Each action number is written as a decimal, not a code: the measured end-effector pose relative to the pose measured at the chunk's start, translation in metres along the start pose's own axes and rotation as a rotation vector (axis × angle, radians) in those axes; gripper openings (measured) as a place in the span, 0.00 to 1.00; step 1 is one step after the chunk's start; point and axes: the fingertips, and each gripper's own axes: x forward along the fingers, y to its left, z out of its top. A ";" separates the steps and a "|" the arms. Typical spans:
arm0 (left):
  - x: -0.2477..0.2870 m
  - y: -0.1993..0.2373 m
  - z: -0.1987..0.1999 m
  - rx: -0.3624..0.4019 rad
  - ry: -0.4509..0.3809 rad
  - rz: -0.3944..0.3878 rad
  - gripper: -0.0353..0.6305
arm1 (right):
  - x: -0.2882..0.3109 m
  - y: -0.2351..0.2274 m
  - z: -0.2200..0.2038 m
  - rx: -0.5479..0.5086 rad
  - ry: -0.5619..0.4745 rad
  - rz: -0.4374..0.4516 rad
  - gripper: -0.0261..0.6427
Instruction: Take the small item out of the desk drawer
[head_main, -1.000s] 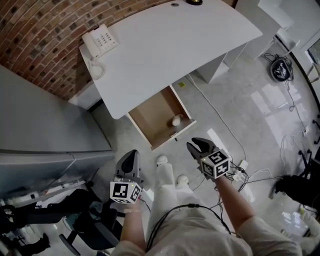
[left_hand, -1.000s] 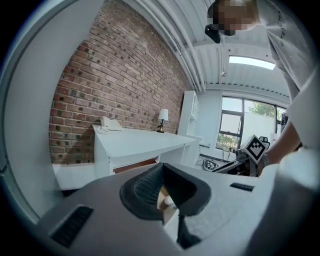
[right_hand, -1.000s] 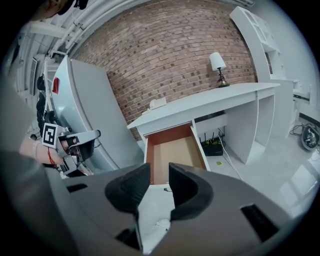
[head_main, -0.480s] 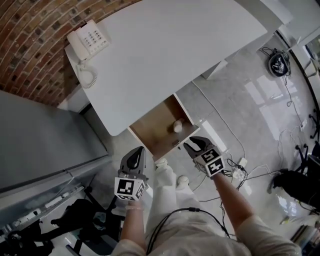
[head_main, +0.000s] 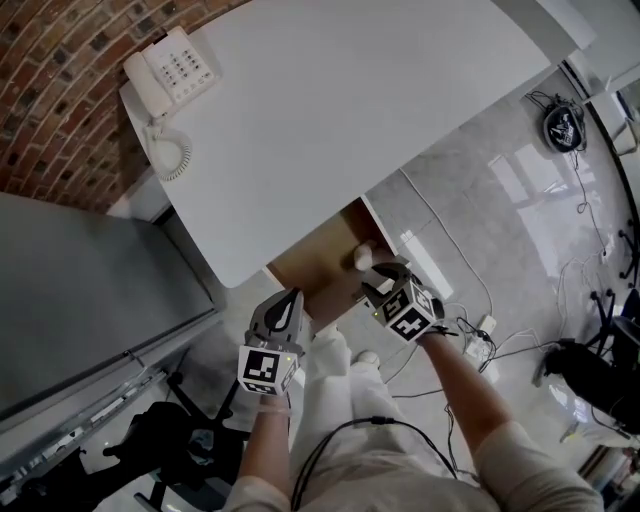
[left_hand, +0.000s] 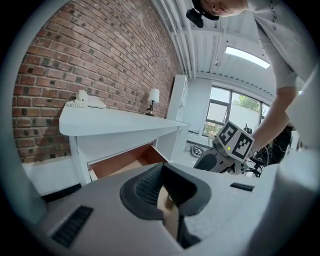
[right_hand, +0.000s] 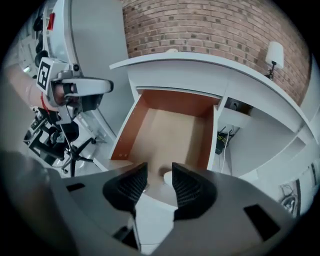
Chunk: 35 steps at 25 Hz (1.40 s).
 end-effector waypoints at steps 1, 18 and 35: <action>0.002 0.001 -0.002 0.006 0.005 -0.004 0.06 | 0.006 0.000 0.000 -0.037 0.019 0.009 0.28; 0.028 0.027 -0.026 0.009 0.040 0.000 0.06 | 0.094 -0.016 -0.038 -0.267 0.404 0.060 0.36; 0.044 0.027 -0.049 0.001 0.054 -0.007 0.06 | 0.141 -0.026 -0.063 -0.293 0.583 0.039 0.41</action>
